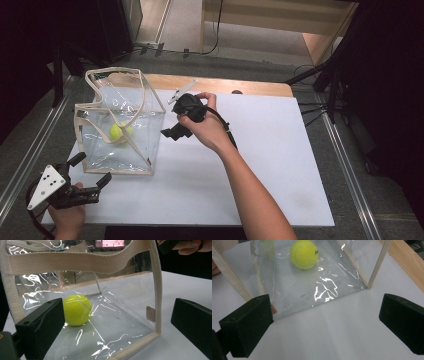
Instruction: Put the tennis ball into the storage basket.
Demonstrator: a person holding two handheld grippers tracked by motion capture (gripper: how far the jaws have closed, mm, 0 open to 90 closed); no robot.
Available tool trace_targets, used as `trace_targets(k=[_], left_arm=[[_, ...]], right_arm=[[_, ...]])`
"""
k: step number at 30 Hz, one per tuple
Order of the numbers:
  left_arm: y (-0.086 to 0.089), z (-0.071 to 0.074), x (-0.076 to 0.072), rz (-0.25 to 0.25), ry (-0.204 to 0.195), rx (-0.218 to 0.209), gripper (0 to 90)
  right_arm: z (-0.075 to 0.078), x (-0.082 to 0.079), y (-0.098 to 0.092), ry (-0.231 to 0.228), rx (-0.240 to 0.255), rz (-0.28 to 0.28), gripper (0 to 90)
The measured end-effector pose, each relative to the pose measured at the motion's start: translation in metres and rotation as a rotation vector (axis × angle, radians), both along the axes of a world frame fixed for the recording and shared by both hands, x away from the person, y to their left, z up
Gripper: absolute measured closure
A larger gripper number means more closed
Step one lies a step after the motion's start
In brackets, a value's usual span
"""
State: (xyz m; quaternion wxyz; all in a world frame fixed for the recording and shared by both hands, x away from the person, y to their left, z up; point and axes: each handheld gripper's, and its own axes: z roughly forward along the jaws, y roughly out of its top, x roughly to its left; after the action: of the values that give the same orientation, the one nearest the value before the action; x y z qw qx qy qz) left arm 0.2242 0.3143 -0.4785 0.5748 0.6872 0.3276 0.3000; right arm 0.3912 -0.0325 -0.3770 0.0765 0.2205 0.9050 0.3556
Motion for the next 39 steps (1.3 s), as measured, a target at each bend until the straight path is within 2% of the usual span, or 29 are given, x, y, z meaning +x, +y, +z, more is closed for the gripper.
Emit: trace_targets(k=[8,22,39], left_arm=[[0.000,0.000,0.000,0.005,0.001,0.002,0.0],[0.001,0.000,0.000,0.000,-0.003,-0.002,0.0],[0.001,0.000,0.001,0.002,0.000,-0.002,0.0]], right_arm=[[-0.016,-0.007,-0.013,-0.011,0.036,-0.031,0.0],[-0.045,-0.024,-0.056,-0.022,0.091,-0.119,0.0],[-0.078,-0.047,-0.105,-0.033,0.137,-0.191,0.0]])
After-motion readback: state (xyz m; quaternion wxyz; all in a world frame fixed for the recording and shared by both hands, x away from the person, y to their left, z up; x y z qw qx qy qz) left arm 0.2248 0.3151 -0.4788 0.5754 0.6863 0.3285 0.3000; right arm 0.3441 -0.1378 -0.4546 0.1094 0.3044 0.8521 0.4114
